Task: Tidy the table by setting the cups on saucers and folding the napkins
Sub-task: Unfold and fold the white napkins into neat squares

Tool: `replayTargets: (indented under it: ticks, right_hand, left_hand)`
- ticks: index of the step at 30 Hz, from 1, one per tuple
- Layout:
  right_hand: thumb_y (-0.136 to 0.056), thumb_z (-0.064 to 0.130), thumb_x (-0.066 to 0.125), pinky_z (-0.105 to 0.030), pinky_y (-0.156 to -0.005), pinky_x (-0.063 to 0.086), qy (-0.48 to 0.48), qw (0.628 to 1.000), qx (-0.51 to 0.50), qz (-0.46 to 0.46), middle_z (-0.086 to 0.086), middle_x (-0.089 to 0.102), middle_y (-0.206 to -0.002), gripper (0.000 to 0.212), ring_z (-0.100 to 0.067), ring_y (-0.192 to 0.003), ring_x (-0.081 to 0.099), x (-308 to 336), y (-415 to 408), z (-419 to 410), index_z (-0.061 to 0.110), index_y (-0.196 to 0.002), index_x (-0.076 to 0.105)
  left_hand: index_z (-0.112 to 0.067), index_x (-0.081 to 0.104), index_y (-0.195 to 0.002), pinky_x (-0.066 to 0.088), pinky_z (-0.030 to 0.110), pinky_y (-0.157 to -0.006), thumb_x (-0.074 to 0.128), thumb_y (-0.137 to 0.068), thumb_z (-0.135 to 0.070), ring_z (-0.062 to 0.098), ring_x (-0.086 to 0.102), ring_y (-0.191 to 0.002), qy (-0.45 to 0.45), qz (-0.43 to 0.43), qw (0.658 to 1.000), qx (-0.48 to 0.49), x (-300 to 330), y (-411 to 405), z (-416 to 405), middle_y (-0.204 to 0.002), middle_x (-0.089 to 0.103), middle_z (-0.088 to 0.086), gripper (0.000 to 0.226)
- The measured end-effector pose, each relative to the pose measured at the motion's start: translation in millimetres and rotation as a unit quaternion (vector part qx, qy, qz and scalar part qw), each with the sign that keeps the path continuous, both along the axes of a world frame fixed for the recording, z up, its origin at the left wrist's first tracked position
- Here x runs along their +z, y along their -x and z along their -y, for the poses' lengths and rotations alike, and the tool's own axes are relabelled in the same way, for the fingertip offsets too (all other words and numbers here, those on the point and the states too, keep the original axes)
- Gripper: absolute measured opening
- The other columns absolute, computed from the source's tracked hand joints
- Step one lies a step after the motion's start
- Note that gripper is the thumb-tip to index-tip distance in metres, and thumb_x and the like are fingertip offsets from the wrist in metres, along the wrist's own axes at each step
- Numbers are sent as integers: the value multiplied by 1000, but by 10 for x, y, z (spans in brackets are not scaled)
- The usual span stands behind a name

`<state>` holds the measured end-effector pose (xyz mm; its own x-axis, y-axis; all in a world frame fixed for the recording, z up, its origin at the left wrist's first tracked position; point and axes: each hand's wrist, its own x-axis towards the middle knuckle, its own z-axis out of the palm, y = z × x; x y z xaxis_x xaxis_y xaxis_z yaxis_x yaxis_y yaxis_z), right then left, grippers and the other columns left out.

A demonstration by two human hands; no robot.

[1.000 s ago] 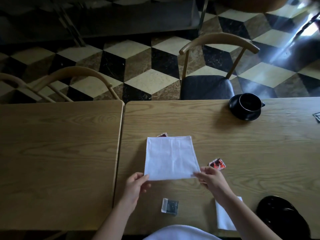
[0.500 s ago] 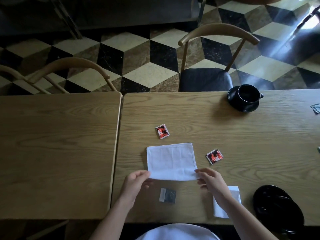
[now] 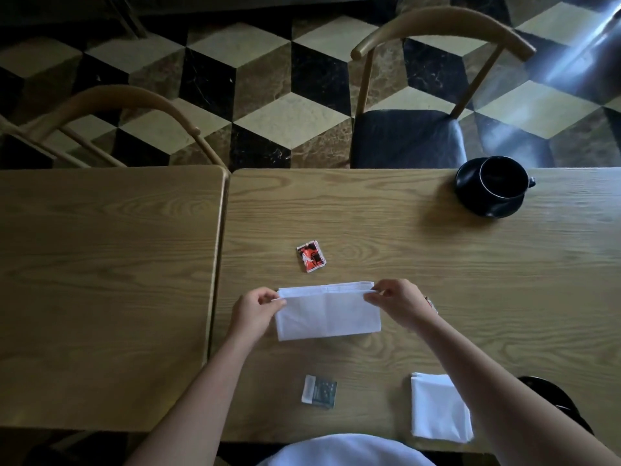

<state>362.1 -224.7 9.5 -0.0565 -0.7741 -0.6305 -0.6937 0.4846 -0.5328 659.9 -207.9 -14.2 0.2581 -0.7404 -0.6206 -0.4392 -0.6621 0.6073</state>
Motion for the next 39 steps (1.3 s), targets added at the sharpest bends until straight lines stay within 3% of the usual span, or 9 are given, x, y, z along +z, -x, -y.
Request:
replayTargets:
  ticks: [4,9,14,17,21,25,32,36,39]
  right_hand:
    - [-87,33,68,-25,-57,41,-26,999,44,-16,2,67,-77,17,-19,-78,64,-216,-54,195,17,-89,75]
    - [-83,35,64,-32,-65,49,-48,997,29,-48,-1,70,-82,17,-26,-80,66,-399,-112,275,20,-88,68]
    - [-86,32,62,-35,-63,43,37,991,57,-115,-9,69,-90,25,-36,-82,65,-306,-253,47,20,-102,48]
    - [-87,28,59,-32,-64,42,57,986,149,-52,-3,70,-97,17,-31,-89,66,-245,-541,-208,24,-102,53]
    - [-88,17,51,-39,-78,52,10,968,252,10,-7,65,-112,21,-32,-102,64,-313,-875,-496,16,-108,59]
    - [-88,21,52,-39,-80,49,15,952,296,-75,-6,59,-116,21,-32,-110,59,-430,-886,-624,16,-107,58]
    - [-85,23,51,-36,-80,45,28,952,260,-160,0,60,-107,9,-26,-107,59,-502,-405,-655,20,-94,52]
    - [-80,18,52,-35,-82,47,-30,952,259,-160,-4,62,-113,24,-28,-112,59,-467,-525,-555,17,-103,56]
    - [-78,17,51,-33,-70,44,-14,958,238,-161,-7,67,-109,22,-32,-102,64,-376,-556,-312,16,-99,60]
  left_hand:
    - [-18,67,-70,40,29,-63,81,-74,-18,18,53,-62,-23,29,999,-23,-171,62,166,-67,64,1,15]
    - [-12,60,-71,47,29,-55,73,-75,-13,15,55,-42,-37,75,997,-7,-265,191,254,-55,59,-1,14]
    - [-22,48,-90,46,36,-60,67,-84,-28,30,57,-65,43,204,971,-118,-142,368,146,-68,61,1,21]
    - [-22,52,-80,41,31,-54,58,-79,-21,15,47,-54,123,109,954,-251,-80,548,-80,-58,53,-5,6]
    - [-20,55,-78,49,36,-70,52,-73,-19,26,60,-82,52,54,932,-355,-110,640,-298,-85,62,2,6]
    - [-16,61,-93,44,31,-86,57,-80,-19,21,54,-101,-11,96,910,-404,-205,459,-381,-103,61,4,15]
    - [-19,57,-83,51,37,-78,56,-80,-23,20,58,-85,-79,98,922,-366,-188,124,-270,-88,60,-2,6]
    - [-19,56,-79,48,34,-75,57,-82,-24,18,56,-85,-93,112,931,-335,-153,224,-291,-88,60,-3,6]
    - [-16,55,-72,40,29,-64,58,-83,-14,18,54,-73,-92,115,972,-184,-73,377,-403,-78,58,-1,12]
